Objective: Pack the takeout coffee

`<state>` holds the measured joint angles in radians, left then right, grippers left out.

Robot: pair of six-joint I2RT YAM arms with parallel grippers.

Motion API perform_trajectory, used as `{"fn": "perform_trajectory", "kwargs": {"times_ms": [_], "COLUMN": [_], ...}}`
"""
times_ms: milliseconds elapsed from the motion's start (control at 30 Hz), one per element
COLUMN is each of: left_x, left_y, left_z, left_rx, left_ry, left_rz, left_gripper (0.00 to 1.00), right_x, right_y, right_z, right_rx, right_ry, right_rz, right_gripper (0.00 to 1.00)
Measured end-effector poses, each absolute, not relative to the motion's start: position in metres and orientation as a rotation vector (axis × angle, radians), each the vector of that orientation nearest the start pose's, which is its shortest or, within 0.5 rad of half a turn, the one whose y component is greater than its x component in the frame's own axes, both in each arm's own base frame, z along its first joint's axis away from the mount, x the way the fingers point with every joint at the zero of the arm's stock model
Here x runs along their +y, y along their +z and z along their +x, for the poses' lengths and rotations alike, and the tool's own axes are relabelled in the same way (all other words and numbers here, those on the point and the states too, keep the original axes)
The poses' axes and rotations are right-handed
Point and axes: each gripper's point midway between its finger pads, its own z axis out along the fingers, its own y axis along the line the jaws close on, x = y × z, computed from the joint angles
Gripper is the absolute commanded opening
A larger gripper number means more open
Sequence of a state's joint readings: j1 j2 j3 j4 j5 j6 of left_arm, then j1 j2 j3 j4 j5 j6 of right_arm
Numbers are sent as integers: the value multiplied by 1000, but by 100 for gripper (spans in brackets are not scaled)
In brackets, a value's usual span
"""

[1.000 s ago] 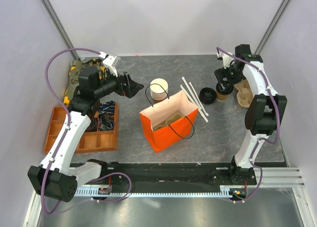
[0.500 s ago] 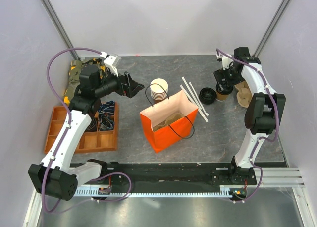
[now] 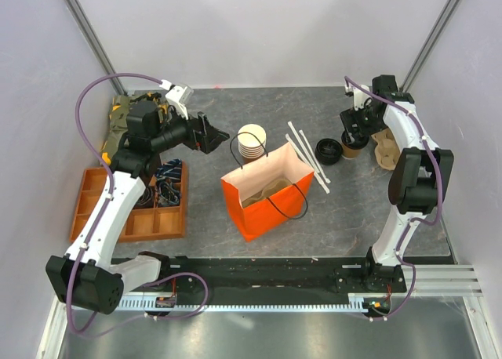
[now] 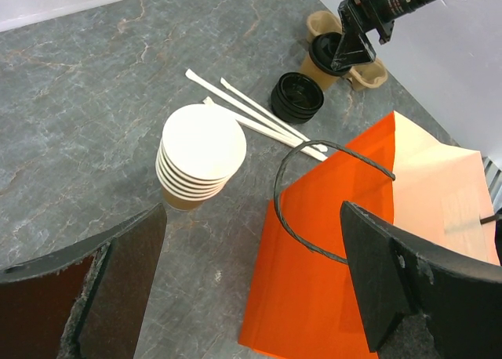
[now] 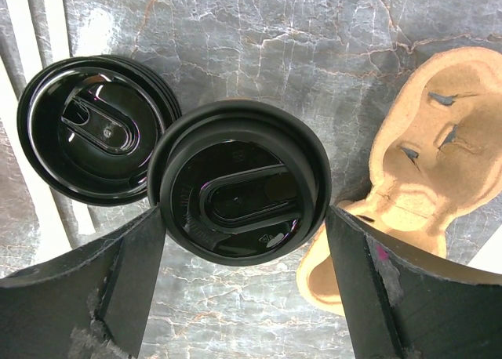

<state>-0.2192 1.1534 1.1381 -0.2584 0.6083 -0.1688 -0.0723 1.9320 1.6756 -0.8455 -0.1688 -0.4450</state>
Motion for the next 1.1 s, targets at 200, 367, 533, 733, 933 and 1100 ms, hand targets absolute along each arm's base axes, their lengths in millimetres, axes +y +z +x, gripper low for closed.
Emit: {"fn": "perform_trajectory", "kwargs": {"times_ms": [200, 367, 533, 733, 933, 1100], "left_x": [-182, -184, -185, -185, -186, -186], "left_y": [316, 315, 313, 312, 312, 311], "left_z": [323, 324, 324, 325, 325, 326], "left_rx": [1807, 1814, 1819, 1825, 1825, 1828], "left_ry": [-838, -856, -863, -865, -869, -870], "left_rz": [486, 488, 486, 484, 485, 483], "left_gripper": [99, 98, 98, 98, 98, 98], "right_x": [-19, -18, -18, -18, -17, -16], "right_y": [117, 117, 118, 121, 126, 127], "right_z": [444, 444, 444, 444, 444, 444], "right_rx": [2585, 2580, 2574, 2567, 2556, 2554], "right_ry": [72, 76, 75, 73, 76, 83], "right_rz": [-538, -534, -528, -522, -513, -511], "right_gripper": [89, 91, 94, 93, 90, 89]}}
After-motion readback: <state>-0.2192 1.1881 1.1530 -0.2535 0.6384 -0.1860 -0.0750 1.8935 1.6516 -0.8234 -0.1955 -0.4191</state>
